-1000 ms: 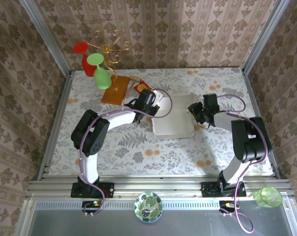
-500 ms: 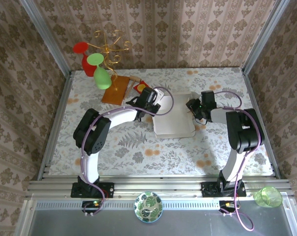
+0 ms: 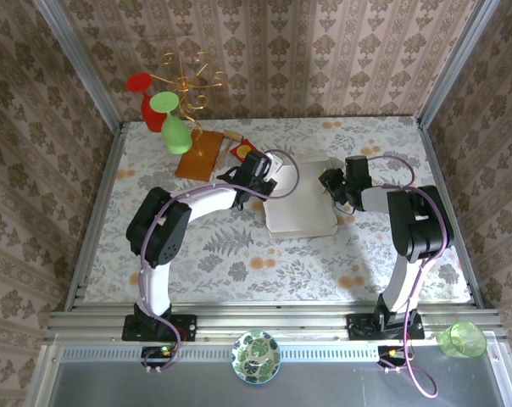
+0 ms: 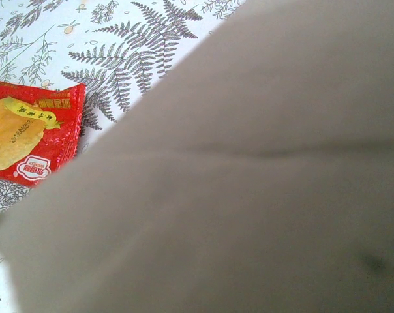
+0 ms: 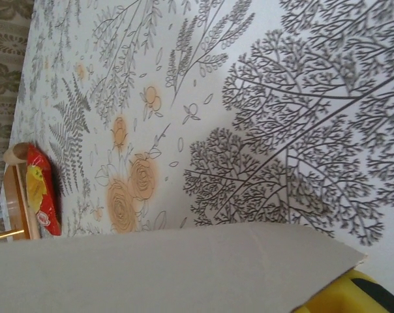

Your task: Fold the paper box

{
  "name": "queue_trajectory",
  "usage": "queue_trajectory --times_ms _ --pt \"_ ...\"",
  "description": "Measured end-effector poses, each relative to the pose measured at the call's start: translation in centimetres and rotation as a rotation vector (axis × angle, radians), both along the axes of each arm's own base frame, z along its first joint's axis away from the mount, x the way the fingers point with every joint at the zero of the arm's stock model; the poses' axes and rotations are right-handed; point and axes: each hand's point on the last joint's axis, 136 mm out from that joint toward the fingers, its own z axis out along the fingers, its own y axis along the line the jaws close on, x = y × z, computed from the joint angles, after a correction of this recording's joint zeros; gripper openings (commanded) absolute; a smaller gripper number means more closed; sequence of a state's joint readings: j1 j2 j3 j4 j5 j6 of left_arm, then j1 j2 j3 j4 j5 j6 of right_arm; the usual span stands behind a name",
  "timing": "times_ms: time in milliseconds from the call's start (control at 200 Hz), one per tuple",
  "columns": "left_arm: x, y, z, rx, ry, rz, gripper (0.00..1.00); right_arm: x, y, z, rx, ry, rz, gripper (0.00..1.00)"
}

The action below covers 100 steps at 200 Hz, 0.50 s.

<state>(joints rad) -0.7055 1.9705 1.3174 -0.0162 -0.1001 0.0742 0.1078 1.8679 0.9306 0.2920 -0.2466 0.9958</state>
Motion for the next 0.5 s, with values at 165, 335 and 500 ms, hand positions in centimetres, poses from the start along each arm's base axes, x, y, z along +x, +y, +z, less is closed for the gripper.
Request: queue_trajectory --times_ms 165,335,500 --pt "-0.1 0.0 -0.1 -0.005 0.009 0.007 0.0 -0.1 1.2 0.1 0.002 -0.002 0.024 0.4" --pt "-0.1 0.1 -0.1 -0.01 0.013 0.013 0.0 -0.2 2.0 0.0 0.011 -0.003 0.034 0.43" --pt "0.0 0.3 -0.2 -0.008 0.02 0.018 0.0 -0.6 2.3 1.1 0.029 -0.013 0.043 0.47"
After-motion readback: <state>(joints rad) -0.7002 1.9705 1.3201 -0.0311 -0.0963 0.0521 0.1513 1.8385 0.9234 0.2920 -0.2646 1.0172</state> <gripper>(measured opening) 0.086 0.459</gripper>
